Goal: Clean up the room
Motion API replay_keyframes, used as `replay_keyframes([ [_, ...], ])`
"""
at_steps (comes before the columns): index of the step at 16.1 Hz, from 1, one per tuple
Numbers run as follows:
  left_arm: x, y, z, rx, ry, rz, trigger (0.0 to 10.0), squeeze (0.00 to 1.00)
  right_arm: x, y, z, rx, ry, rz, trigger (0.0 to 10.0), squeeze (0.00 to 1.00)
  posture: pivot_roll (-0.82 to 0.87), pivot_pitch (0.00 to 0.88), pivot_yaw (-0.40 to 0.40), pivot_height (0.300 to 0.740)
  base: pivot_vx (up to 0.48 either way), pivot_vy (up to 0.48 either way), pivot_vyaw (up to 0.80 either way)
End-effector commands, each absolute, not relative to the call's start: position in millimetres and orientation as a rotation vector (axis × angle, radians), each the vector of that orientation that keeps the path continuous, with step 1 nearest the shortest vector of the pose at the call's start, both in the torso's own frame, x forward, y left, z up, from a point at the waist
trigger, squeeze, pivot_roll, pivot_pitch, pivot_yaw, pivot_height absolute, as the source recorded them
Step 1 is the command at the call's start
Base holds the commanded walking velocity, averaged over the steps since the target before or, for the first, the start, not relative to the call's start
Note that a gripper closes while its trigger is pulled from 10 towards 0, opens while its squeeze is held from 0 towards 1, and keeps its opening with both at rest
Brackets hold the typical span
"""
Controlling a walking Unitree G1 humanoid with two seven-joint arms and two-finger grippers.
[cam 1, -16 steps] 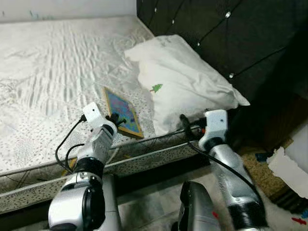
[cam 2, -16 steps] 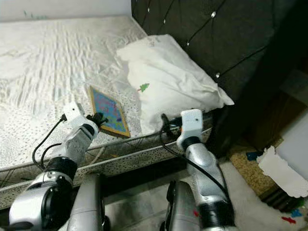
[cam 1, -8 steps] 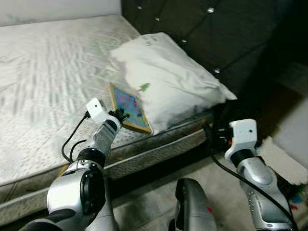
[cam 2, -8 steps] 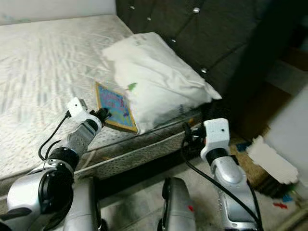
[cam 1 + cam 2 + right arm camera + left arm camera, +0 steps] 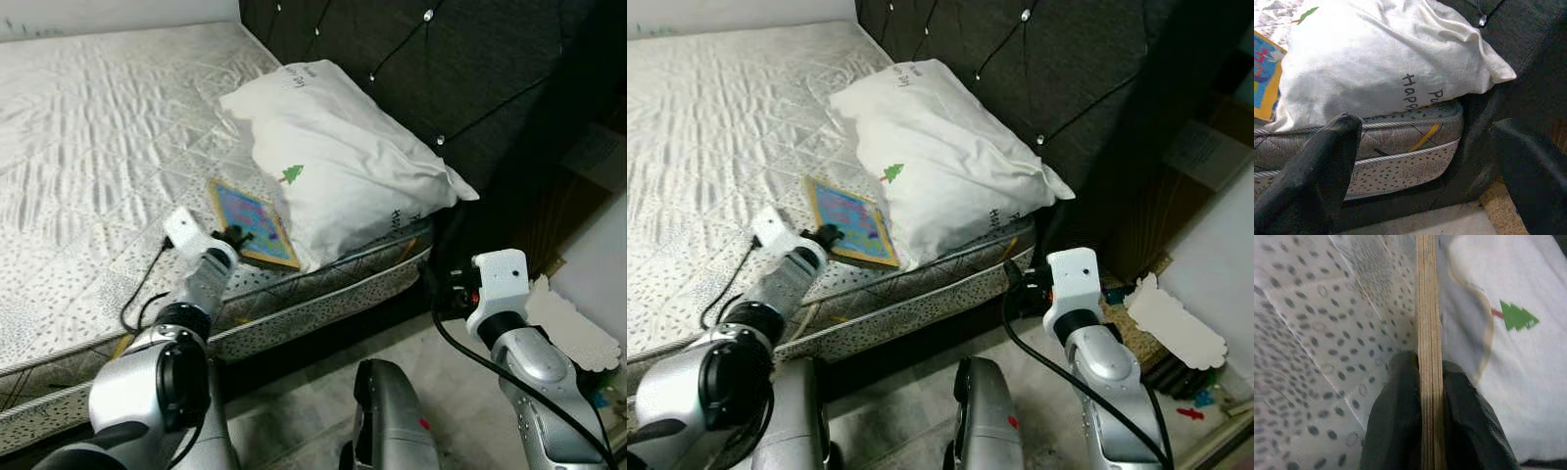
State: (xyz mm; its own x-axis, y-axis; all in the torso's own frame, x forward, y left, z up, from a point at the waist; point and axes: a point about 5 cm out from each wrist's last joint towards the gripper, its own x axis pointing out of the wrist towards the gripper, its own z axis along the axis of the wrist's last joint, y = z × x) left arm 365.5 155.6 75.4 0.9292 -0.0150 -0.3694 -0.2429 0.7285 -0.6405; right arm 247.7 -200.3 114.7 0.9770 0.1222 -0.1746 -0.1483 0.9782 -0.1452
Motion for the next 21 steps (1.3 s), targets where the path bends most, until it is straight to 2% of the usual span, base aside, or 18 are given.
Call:
replay_keyframes([
  [1, 371, 161, 85, -0.750, 0.326, 0.146, 10.0, 0.00, 250, -203, 123, -0.172, 0.141, 0.135, 10.0, 0.00, -0.17, 0.000, -0.067, 0.546, 0.000, 0.000, 0.00],
  [5, 371, 172, 86, -0.756, 0.318, 0.170, 10.0, 0.00, 253, -203, 125, -0.178, 0.142, 0.141, 10.0, 0.00, -0.17, 0.000, -0.072, 0.546, 0.000, 0.000, 0.00],
  [8, 364, 156, 72, -0.818, 0.410, 0.121, 10.0, 0.00, 255, -202, 126, -0.180, 0.138, 0.141, 10.0, 0.00, -0.17, 0.000, -0.071, 0.546, 0.000, 0.000, 0.00],
  [11, 363, 152, 69, -0.823, 0.433, 0.117, 10.0, 0.00, 256, -202, 126, -0.184, 0.137, 0.138, 10.0, 0.00, -0.18, 0.000, -0.073, 0.546, 0.000, 0.000, 0.00],
  [12, 363, 153, 69, -0.815, 0.434, 0.119, 10.0, 0.08, 256, -202, 126, -0.184, 0.136, 0.137, 10.0, 0.00, -0.18, 0.000, -0.073, 0.546, 0.000, 0.000, 0.00],
  [13, 364, 155, 70, -0.809, 0.430, 0.122, 10.0, 0.71, 257, -203, 127, -0.185, 0.136, 0.135, 10.0, 0.00, -0.18, 0.000, -0.075, 0.546, 0.000, 0.000, 0.00],
  [14, 366, 160, 75, -0.778, 0.413, 0.129, 10.0, 1.00, 258, -203, 127, -0.190, 0.136, 0.133, 10.0, 0.00, -0.18, 0.000, -0.077, 0.546, 0.000, 0.000, 0.00],
  [21, 364, 185, 75, -0.714, 0.405, 0.191, 10.0, 1.00, 264, -200, 129, -0.196, 0.122, 0.142, 10.0, 0.00, -0.17, 0.000, -0.083, 0.546, 0.000, 0.000, 0.00],
])
